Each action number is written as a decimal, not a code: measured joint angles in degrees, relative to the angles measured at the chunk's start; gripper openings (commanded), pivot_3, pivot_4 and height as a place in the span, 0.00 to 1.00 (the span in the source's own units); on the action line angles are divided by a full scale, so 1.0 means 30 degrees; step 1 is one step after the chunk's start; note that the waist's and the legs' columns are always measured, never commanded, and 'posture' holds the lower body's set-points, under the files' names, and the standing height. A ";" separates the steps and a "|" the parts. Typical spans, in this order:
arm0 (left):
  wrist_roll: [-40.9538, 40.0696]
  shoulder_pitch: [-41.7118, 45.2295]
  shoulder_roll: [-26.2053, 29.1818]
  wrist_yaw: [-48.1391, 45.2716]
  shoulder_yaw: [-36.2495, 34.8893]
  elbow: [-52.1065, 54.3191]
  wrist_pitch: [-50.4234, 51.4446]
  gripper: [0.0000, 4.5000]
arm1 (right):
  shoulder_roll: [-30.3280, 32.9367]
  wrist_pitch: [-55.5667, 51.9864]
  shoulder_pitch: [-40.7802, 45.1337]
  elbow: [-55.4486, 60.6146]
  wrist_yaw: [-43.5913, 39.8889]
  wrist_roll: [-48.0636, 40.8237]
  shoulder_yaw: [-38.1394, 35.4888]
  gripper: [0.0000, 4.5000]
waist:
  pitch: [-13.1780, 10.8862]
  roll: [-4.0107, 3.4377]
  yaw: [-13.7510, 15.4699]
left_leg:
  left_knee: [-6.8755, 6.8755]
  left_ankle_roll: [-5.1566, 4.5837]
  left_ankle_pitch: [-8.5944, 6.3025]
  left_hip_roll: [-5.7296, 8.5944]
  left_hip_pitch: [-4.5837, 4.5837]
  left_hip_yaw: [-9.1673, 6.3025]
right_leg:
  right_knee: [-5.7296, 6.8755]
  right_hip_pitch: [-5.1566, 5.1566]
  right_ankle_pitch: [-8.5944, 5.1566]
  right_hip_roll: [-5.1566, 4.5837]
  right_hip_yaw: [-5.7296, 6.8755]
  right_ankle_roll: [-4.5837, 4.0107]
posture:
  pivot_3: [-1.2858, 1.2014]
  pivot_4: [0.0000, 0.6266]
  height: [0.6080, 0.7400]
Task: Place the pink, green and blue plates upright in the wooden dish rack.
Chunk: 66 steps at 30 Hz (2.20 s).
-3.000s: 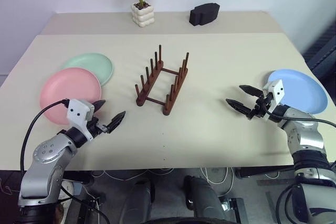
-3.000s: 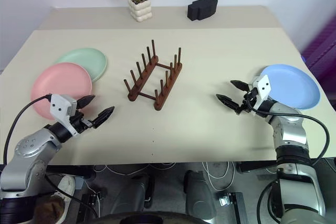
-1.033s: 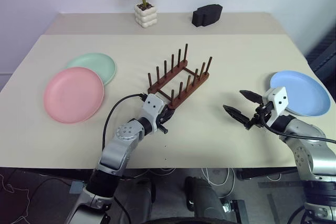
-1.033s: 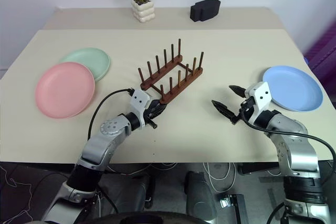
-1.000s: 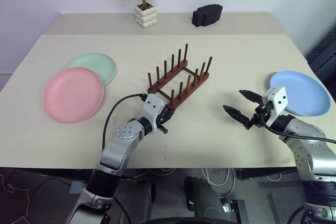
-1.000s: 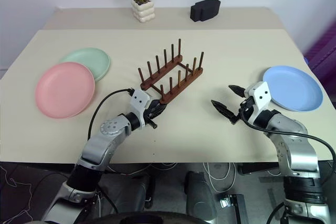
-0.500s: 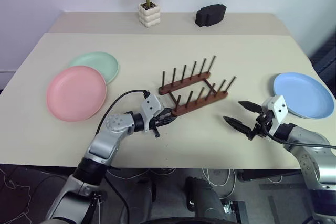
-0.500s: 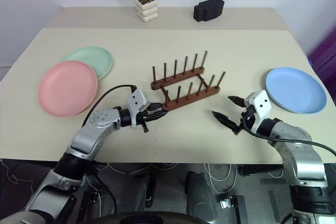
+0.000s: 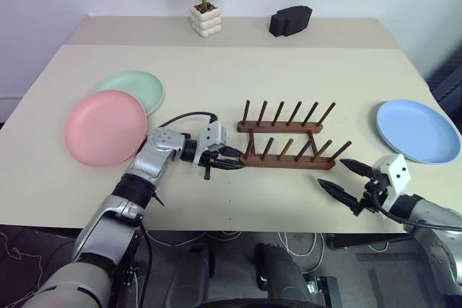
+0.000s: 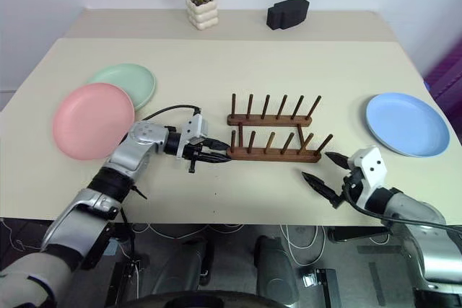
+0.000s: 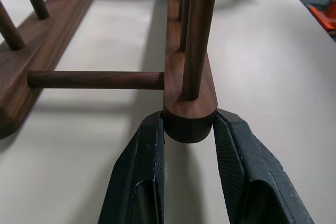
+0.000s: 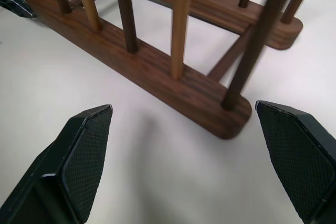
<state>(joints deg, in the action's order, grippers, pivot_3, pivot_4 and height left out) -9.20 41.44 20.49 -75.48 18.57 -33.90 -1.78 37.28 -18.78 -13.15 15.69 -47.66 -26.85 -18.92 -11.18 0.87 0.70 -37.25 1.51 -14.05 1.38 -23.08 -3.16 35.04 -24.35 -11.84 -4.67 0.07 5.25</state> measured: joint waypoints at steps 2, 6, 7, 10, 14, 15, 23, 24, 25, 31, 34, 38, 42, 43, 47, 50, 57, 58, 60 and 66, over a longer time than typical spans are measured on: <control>0.0220 0.0393 -0.0359 -0.0203 0.0019 -0.0974 -0.0523 0.17 | -0.0050 0.0170 -0.0370 0.0024 0.0010 -0.0097 -0.0165 1.00 | -0.0002 0.0004 -0.0020 | 0.0000 -0.0002 -0.0001 -0.0004 0.0004 0.0003 | 0.0003 -0.0004 0.0000 0.0005 0.0000 0.0005 | 0.52 0.24 0.97; 0.0454 0.0827 -0.0702 -0.0357 -0.0016 -0.2059 -0.1123 0.17 | -0.0112 0.0362 -0.0857 0.0171 0.0217 -0.0133 -0.0348 1.00 | -0.0002 0.0004 -0.0029 | -0.0001 -0.0002 -0.0001 -0.0007 0.0005 0.0002 | 0.0006 -0.0004 0.0000 0.0004 -0.0001 0.0007 | 0.52 0.24 0.97; 0.0450 0.0856 -0.0732 -0.0418 -0.0070 -0.2165 -0.1096 0.40 | -0.0115 0.0340 -0.0860 0.0367 0.0348 -0.0141 -0.0348 1.00 | -0.0002 0.0004 -0.0027 | -0.0001 -0.0002 -0.0001 -0.0008 0.0005 0.0000 | 0.0007 -0.0004 0.0000 0.0005 0.0000 0.0007 | 0.52 0.24 0.97; 0.0433 0.0856 -0.0726 -0.0715 -0.0081 -0.2231 -0.0561 0.67 | -0.0112 0.0165 -0.0730 0.0906 0.0640 -0.0183 -0.0344 1.00 | -0.0002 0.0004 -0.0018 | -0.0001 -0.0002 -0.0001 -0.0008 0.0003 -0.0005 | 0.0008 -0.0004 -0.0002 0.0006 0.0002 0.0011 | 0.52 0.24 0.97; 0.0484 0.0542 -0.0251 -0.0174 -0.0381 -0.1488 -0.0050 0.89 | -0.0051 -0.0226 -0.0366 0.1120 0.0786 -0.0323 -0.0256 1.00 | -0.0002 0.0003 -0.0054 | -0.0001 -0.0002 -0.0002 -0.0016 0.0009 -0.0005 | 0.0014 -0.0004 0.0002 0.0006 0.0000 0.0008 | 0.52 0.24 0.97; 0.0491 0.0355 -0.0029 0.0044 -0.0532 -0.1154 0.0220 0.89 | -0.0024 -0.0350 -0.0349 0.1124 0.0779 -0.0328 -0.0250 1.00 | -0.0002 0.0003 -0.0054 | 0.0001 -0.0002 -0.0001 -0.0019 0.0010 -0.0012 | 0.0017 -0.0004 0.0002 0.0011 0.0001 0.0007 | 0.52 0.24 0.97; -0.0477 -0.3238 0.1911 0.0789 -0.1687 0.4669 0.4453 0.02 | 0.0697 -0.1092 -0.0730 0.1017 -0.0063 -0.0265 0.0125 0.13 | 0.0007 -0.0012 -0.0056 | 0.0013 -0.0007 -0.0004 -0.0057 0.0023 -0.0013 | 0.0021 -0.0004 0.0001 0.0008 -0.0001 -0.0001 | 0.52 0.24 0.97; -0.0598 -0.3766 0.1964 0.0780 -0.1679 0.5448 0.4899 0.00 | 0.0697 -0.1083 -0.0759 0.1001 -0.0170 -0.0202 0.0177 0.02 | 0.0011 -0.0018 -0.0034 | 0.0010 -0.0006 -0.0004 -0.0062 0.0025 -0.0007 | 0.0022 -0.0002 0.0000 0.0002 -0.0004 -0.0002 | 0.52 0.24 0.97; -0.0848 -0.4309 0.2007 0.0789 -0.1652 0.6377 0.5462 0.00 | 0.0717 -0.1015 -0.0766 0.0994 -0.0265 -0.0060 0.0261 0.01 | 0.0010 -0.0018 -0.0024 | 0.0004 -0.0006 -0.0004 -0.0062 0.0022 -0.0008 | 0.0021 -0.0002 -0.0001 0.0002 -0.0004 -0.0001 | 0.52 0.24 0.97; -0.0825 -0.5672 0.1454 0.2026 -0.0707 0.9436 0.7114 0.00 | 0.0781 -0.0534 -0.0367 0.0661 0.0004 0.1536 0.1437 0.01 | 0.0011 -0.0017 0.0017 | -0.0008 -0.0006 -0.0004 -0.0051 0.0012 -0.0008 | 0.0016 0.0000 -0.0003 -0.0006 -0.0003 0.0000 | 0.52 0.24 0.97; -0.0556 -0.5702 0.0580 0.3175 -0.0240 0.9847 0.7432 0.00 | 0.0778 -0.0534 0.0315 0.0431 0.0454 0.2210 0.2006 0.01 | 0.0011 -0.0017 0.0004 | -0.0009 -0.0005 -0.0004 -0.0036 0.0014 -0.0007 | 0.0019 -0.0002 -0.0002 0.0001 -0.0003 -0.0001 | 0.52 0.24 0.97; 0.0256 -0.5604 -0.0273 0.4960 0.0183 0.9780 0.7153 0.00 | 0.0785 -0.0362 0.1229 -0.0345 0.0928 0.3276 0.2679 0.01 | 0.0017 -0.0016 0.0001 | -0.0006 -0.0006 -0.0004 -0.0024 0.0026 -0.0003 | 0.0020 0.0005 0.0000 0.0009 -0.0003 0.0000 | 0.52 0.24 0.97; 0.0873 -0.5448 -0.1321 0.6768 0.0248 0.9156 0.6630 0.00 | 0.0758 0.0768 0.2662 -0.1759 0.1338 0.4430 0.3510 0.01 | 0.0027 0.0000 -0.0008 | -0.0025 -0.0005 -0.0004 -0.0021 0.0109 0.0010 | 0.0016 0.0098 -0.0009 0.0003 -0.0006 0.0017 | 0.52 0.24 0.97; 0.0977 -0.5447 -0.1502 0.7130 0.0245 0.9043 0.6542 0.00 | 0.0735 0.1082 0.2975 -0.2151 0.1401 0.4675 0.3655 0.01 | 0.0027 0.0000 -0.0008 | -0.0021 -0.0006 -0.0004 -0.0022 0.0148 0.0010 | 0.0012 0.0133 -0.0022 0.0003 -0.0006 0.0035 | 0.52 0.24 0.97; 0.1249 -0.5288 -0.1844 0.8246 0.0226 0.8521 0.6090 0.00 | 0.0678 0.2207 0.3794 -0.3405 0.1518 0.5210 0.4006 0.01 | 0.0027 0.0000 -0.0021 | 0.0005 -0.0006 -0.0006 -0.0028 0.0230 0.0008 | -0.0010 0.0218 -0.0038 0.0003 -0.0004 0.0052 | 0.52 0.24 0.97; 0.1345 -0.5009 -0.2002 0.8909 0.0209 0.7804 0.5468 0.00 | 0.0624 0.3010 0.4621 -0.4517 0.1544 0.5633 0.4312 0.01 | 0.0029 0.0004 -0.0053 | -0.0002 -0.0006 -0.0006 -0.0026 0.0255 0.0009 | -0.0012 0.0243 -0.0036 0.0003 -0.0004 0.0051 | 0.52 0.24 0.97; 0.1593 -0.4454 -0.2050 0.9974 -0.0086 0.6493 0.4433 0.00 | 0.0048 0.4470 0.6240 -0.6572 0.2086 0.6462 0.4857 0.01 | 0.0035 -0.0001 -0.0151 | 0.0000 -0.0007 -0.0006 -0.0025 0.0271 0.0005 | -0.0007 0.0258 -0.0023 0.0008 -0.0003 0.0034 | 0.52 0.24 0.97; 0.1610 -0.4362 -0.2050 1.0081 -0.0103 0.6297 0.4264 0.00 | -0.0019 0.4673 0.6424 -0.6841 0.2123 0.6521 0.4919 0.01 | 0.0036 0.0001 -0.0147 | 0.0000 -0.0007 -0.0006 -0.0026 0.0274 0.0002 | -0.0006 0.0260 -0.0021 0.0011 -0.0003 0.0030 | 0.52 0.24 0.97; 0.1643 -0.4152 -0.2050 1.0265 -0.0148 0.5979 0.4118 0.00 | -0.0050 0.4859 0.6668 -0.7130 0.2154 0.6622 0.5022 0.01 | 0.0036 0.0001 -0.0152 | 0.0001 -0.0007 -0.0006 -0.0025 0.0275 0.0003 | -0.0005 0.0262 -0.0020 0.0011 -0.0003 0.0030 | 0.52 0.24 0.97; 0.1664 -0.3915 -0.2045 1.0697 -0.0525 0.5286 0.3693 0.00 | -0.0223 0.5585 0.7156 -0.7966 0.2319 0.6863 0.5163 0.01 | 0.0037 0.0002 -0.0168 | 0.0005 -0.0007 -0.0006 -0.0024 0.0278 0.0004 | -0.0005 0.0264 -0.0020 0.0011 -0.0004 0.0030 | 0.52 0.24 0.97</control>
<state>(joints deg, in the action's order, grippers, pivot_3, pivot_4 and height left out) -4.21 29.70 14.35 -43.39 16.99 -18.05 9.30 36.61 -2.02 8.32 -8.20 -40.70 -6.27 -3.43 -11.07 0.87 0.19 -37.24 1.49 -14.07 1.31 -22.24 -3.14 35.02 -23.55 -11.90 -4.63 0.06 5.34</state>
